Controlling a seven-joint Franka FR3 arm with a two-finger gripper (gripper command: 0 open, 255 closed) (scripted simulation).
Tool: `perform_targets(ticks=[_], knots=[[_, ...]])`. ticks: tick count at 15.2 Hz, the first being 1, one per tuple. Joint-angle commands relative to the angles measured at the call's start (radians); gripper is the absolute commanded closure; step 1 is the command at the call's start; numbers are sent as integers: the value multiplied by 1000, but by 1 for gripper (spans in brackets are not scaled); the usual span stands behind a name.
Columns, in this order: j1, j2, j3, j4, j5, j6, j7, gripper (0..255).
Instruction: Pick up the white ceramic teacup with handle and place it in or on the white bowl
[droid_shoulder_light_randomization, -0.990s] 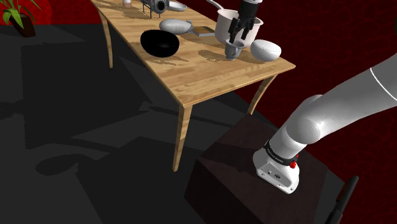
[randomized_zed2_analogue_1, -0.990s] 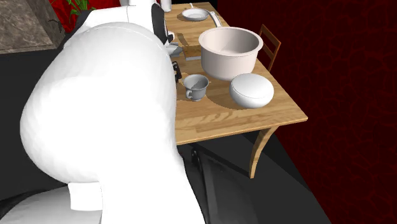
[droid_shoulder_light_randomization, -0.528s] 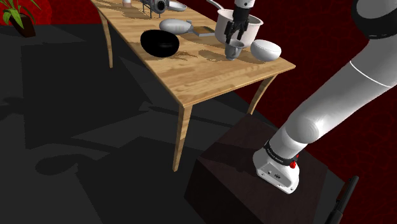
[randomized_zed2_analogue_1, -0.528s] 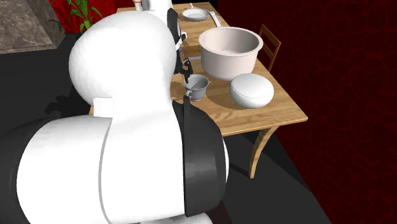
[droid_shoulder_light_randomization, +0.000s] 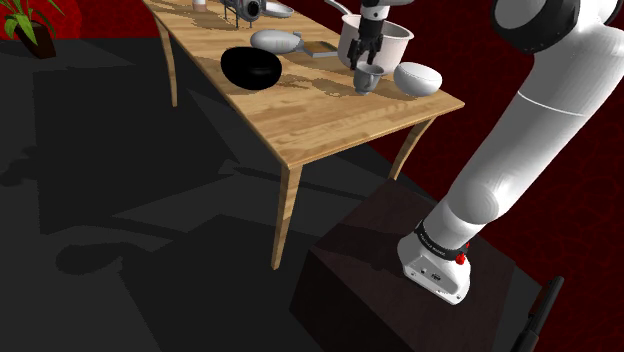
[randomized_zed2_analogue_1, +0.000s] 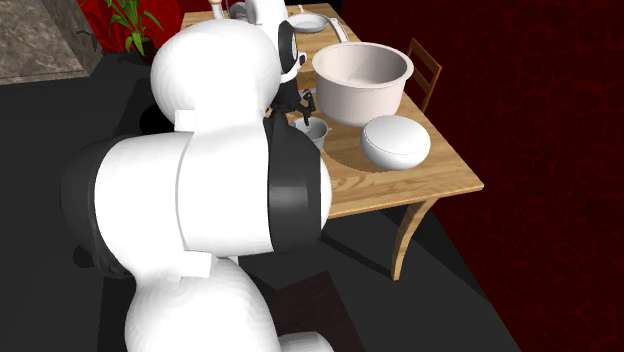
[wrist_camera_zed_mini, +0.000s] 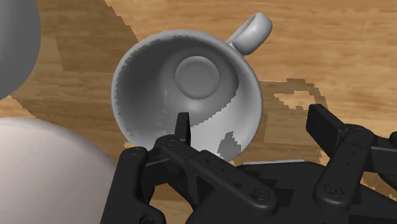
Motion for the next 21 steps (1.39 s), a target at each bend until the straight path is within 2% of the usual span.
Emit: perform_targets(ticks=[1, 5, 13, 14, 21], knots=[[-3, 11, -2, -13, 2, 25, -4, 0], [-7, 24, -4, -58, 5, 83, -6, 0], [-7, 24, -4, -58, 5, 83, -6, 0], [-7, 24, -4, -58, 5, 83, -6, 255], [-7, 25, -4, -58, 5, 83, -6, 255]])
